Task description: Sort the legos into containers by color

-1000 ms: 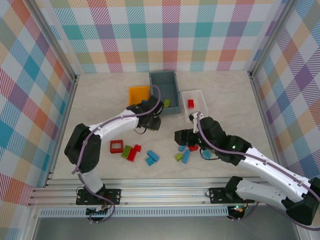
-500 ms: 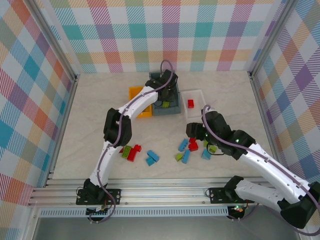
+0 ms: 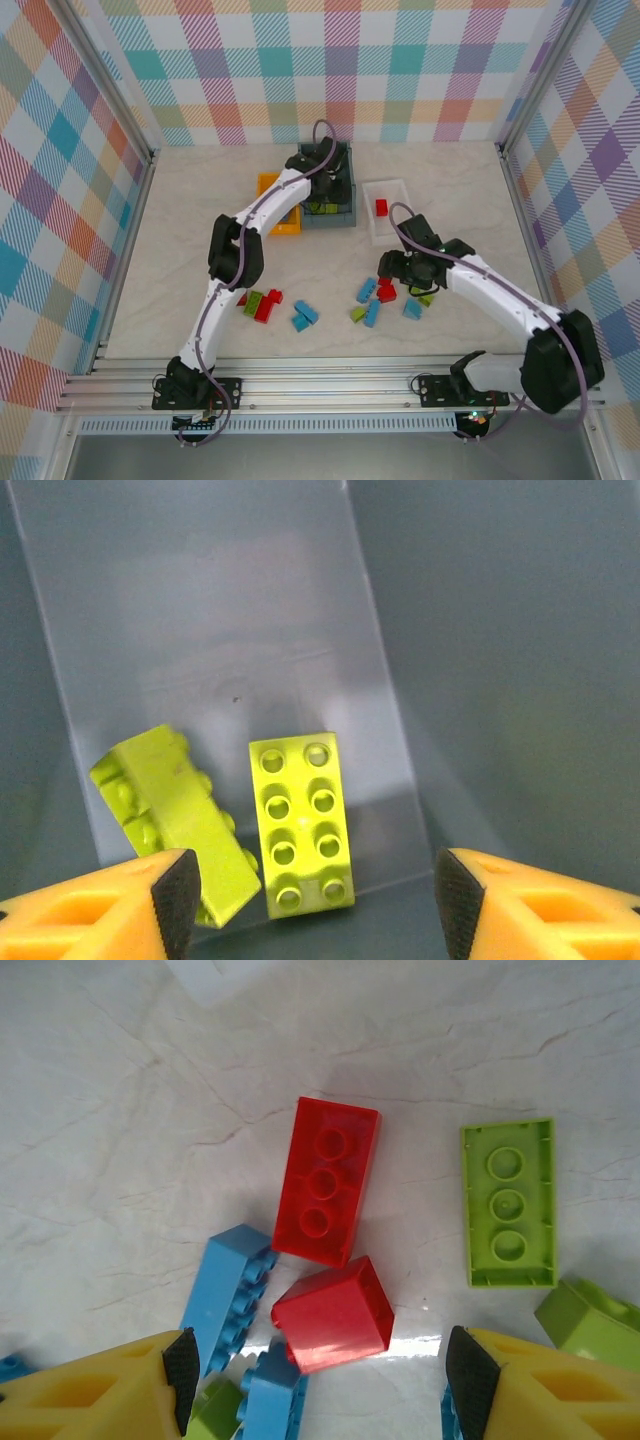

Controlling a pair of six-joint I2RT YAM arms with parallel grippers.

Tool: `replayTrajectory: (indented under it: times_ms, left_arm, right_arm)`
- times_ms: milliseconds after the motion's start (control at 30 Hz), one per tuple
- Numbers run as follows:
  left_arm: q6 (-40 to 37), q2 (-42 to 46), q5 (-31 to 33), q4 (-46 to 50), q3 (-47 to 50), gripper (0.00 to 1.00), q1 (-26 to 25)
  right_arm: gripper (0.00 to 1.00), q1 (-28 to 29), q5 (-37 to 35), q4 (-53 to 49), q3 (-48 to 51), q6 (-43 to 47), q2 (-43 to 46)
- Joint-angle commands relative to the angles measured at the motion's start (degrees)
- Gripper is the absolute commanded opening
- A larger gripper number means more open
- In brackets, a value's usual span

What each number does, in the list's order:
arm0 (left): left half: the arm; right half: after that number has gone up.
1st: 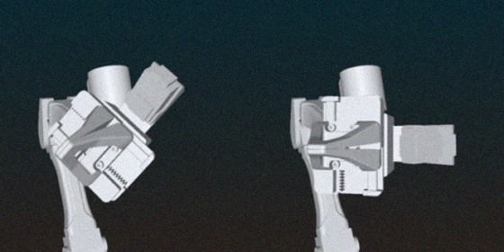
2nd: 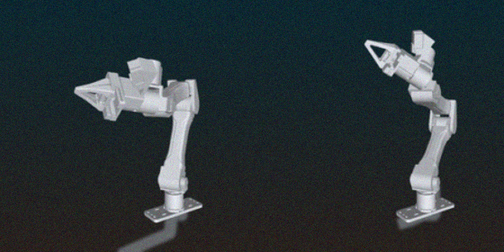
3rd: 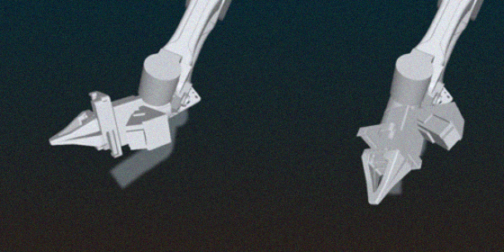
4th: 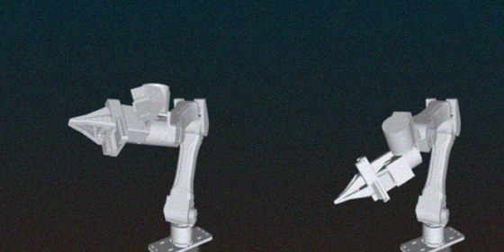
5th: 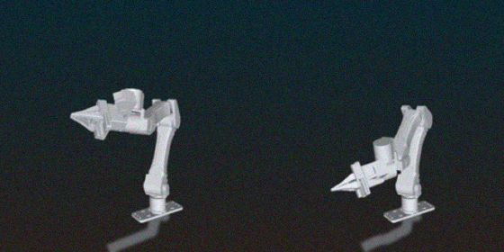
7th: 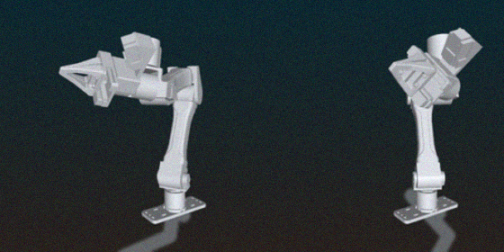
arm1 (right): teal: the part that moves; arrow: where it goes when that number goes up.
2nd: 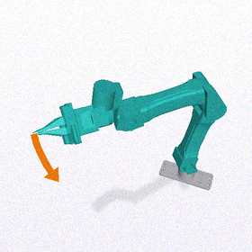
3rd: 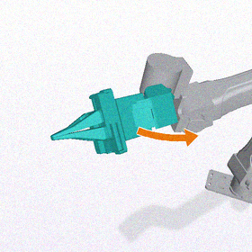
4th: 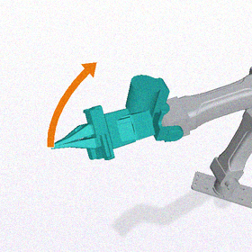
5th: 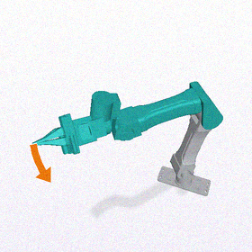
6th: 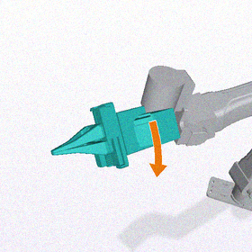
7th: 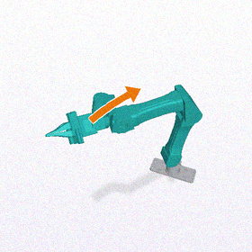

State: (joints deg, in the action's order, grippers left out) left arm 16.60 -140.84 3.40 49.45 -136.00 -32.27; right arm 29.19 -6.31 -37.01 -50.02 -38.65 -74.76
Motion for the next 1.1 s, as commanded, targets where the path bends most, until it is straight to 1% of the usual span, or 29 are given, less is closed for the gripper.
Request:
replayTrajectory:
  times_ms: [0,100,167,233,367,467,567,633,733,767,833,900,1000,1067]
  left_arm:
    - [2.9,8.5,-1.3,0.1,-0.6,0.65,-1.3]
    - [4.2,13.9,1.0,-0.6,2.5,0.65,-2.7]
    - [4.8,18.6,2.2,-2.8,7.0,0.65,-3.9]
    - [5.3,24.1,2.7,-5.8,13.2,0.67,-5.3]
    - [6.0,35.0,3.6,-11.8,26.8,0.69,-8.9]
    - [6.7,42.8,4.1,-16.2,37.4,0.69,-12.2]
    - [8.5,50.0,5.0,-18.9,47.3,0.69,-15.4]
    - [10.5,55.0,5.6,-20.6,54.1,0.69,-17.2]
    - [14.5,62.7,7.6,-22.6,63.9,0.69,-20.0]
    - [16.0,65.1,8.7,-22.9,67.0,0.69,-21.0]
    - [19.2,69.1,10.8,-23.3,72.3,0.69,-22.8]
    - [22.7,72.9,12.2,-24.4,77.4,0.69,-24.5]
    - [25.1,77.0,14.9,-25.6,82.8,0.69,-27.5]
    - [26.3,79.3,15.3,-26.1,84.9,0.7,-28.5]
  right_arm:
    - [0.68,-0.5,1.3,2.9,-2.3,-2.2,-5.2]
    - [0.67,-1.3,0.6,5.7,-3.3,-2.8,-10.5]
    - [0.62,-2.1,1.3,7.9,-3.8,-2.3,-14.0]
    - [0.58,-2.3,1.2,9.6,-4.5,-1.5,-17.0]
    - [0.54,-2.8,0.3,11.6,-4.5,-1.2,-20.1]
    - [0.5,-3.3,0.5,12.7,-4.1,-1.1,-20.6]
    - [0.4,-3.4,0.1,12.3,-4.4,-0.4,-20.3]
    - [0.35,-3.3,-1.4,11.5,-4.5,0.2,-17.8]
    - [0.34,-3.3,-4.8,10.2,-5.6,2.6,-12.6]
    - [0.34,-3.3,-5.9,9.5,-7.3,4.2,-12.1]
    - [0.34,-3.9,-6.8,7.4,-12.1,7.0,-13.9]
    - [0.34,-5.0,-6.8,5.3,-17.8,8.9,-17.7]
    - [0.35,-7.1,-6.9,3.8,-25.2,10.5,-23.7]
    - [0.36,-8.3,-7.2,1.9,-30.8,11.5,-28.0]
